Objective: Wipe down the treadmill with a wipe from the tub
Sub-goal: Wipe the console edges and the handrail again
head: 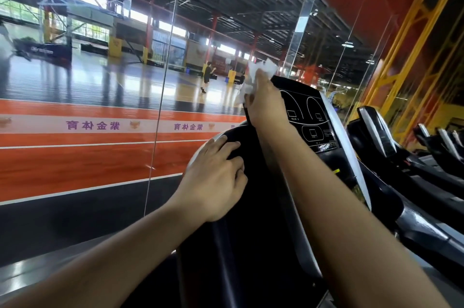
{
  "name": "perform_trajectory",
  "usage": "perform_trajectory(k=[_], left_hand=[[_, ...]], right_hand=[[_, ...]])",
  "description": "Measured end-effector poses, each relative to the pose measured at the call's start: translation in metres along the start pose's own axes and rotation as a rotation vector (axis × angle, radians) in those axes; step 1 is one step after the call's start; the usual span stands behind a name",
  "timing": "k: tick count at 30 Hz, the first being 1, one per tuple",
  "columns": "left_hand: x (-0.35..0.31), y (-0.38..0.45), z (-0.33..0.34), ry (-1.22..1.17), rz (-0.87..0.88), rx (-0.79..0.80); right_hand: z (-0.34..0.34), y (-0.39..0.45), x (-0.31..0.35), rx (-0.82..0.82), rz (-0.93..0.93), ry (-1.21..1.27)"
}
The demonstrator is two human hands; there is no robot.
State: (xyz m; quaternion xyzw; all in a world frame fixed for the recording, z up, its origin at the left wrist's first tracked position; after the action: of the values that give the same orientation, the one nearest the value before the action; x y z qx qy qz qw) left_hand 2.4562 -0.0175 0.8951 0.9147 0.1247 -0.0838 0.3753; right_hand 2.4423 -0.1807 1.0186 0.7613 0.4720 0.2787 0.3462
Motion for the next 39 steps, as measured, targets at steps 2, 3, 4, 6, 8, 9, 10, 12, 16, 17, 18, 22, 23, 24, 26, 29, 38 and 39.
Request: perform_trajectory(k=[2,3,4,6,8,9,10,12,16,17,18,22,23,24,26,29,38,39], left_hand=[[-0.001,0.0,0.001,0.015,-0.012,0.025],[-0.002,0.001,0.0,0.02,-0.019,0.029],[-0.003,0.001,0.0,0.023,-0.017,0.027],[-0.005,0.001,-0.001,0.028,-0.012,0.03],[-0.004,0.0,0.0,0.011,-0.038,0.061],[-0.004,-0.001,0.0,-0.002,-0.052,0.07],[-0.005,-0.002,-0.001,-0.013,-0.061,0.076],[-0.006,-0.002,-0.002,-0.027,-0.069,0.086],[-0.007,-0.003,-0.004,-0.039,-0.091,0.085],[-0.007,-0.003,-0.005,-0.041,-0.095,0.082],[-0.007,-0.004,-0.005,-0.044,-0.1,0.077],[-0.008,-0.01,-0.005,-0.074,-0.115,0.042],[-0.009,-0.011,-0.006,-0.073,-0.119,0.047],[-0.009,-0.012,-0.007,-0.069,-0.124,0.058],[-0.01,-0.011,-0.011,-0.065,-0.134,0.075],[-0.01,-0.01,-0.013,-0.061,-0.15,0.085],[-0.014,-0.01,-0.011,-0.004,-0.2,0.091],[-0.013,-0.011,-0.011,-0.008,-0.223,0.055]], right_hand=[[-0.005,-0.034,-0.007,0.001,0.018,0.041],[-0.01,-0.054,-0.011,0.015,0.039,0.056],[-0.014,-0.075,-0.016,0.03,0.064,0.076],[-0.025,-0.124,-0.026,0.047,0.118,0.146],[-0.035,-0.176,-0.034,0.075,0.14,0.224],[-0.038,-0.201,-0.037,0.093,0.161,0.293],[-0.038,-0.226,-0.043,0.117,0.187,0.353],[-0.039,-0.271,-0.054,0.177,0.203,0.294],[-0.046,-0.321,-0.063,0.194,0.131,0.161],[-0.048,-0.322,-0.062,0.186,0.133,0.186],[-0.051,-0.32,-0.06,0.183,0.135,0.211],[-0.052,-0.282,-0.048,0.148,0.056,0.263],[-0.05,-0.266,-0.046,0.138,0.029,0.255],[-0.047,-0.248,-0.045,0.122,0.013,0.24],[-0.044,-0.211,-0.043,0.072,0.004,0.212],[-0.054,-0.173,-0.042,-0.059,-0.059,0.18],[-0.037,-0.179,-0.054,0.018,0.027,0.242],[-0.038,-0.185,-0.055,-0.018,0.038,0.259]])
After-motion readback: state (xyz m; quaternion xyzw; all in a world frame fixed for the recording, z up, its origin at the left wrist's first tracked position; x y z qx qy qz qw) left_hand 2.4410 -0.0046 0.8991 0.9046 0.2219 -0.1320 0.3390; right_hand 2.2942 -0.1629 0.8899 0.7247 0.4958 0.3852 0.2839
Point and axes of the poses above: each hand's wrist, its own y-axis towards the middle knuckle, its own z-axis out of the palm, x = y × z, the point moved 3 cm from there along y, towards the middle knuckle, and after that the axes turned 6 degrees about -z, right-handed, at the moved point
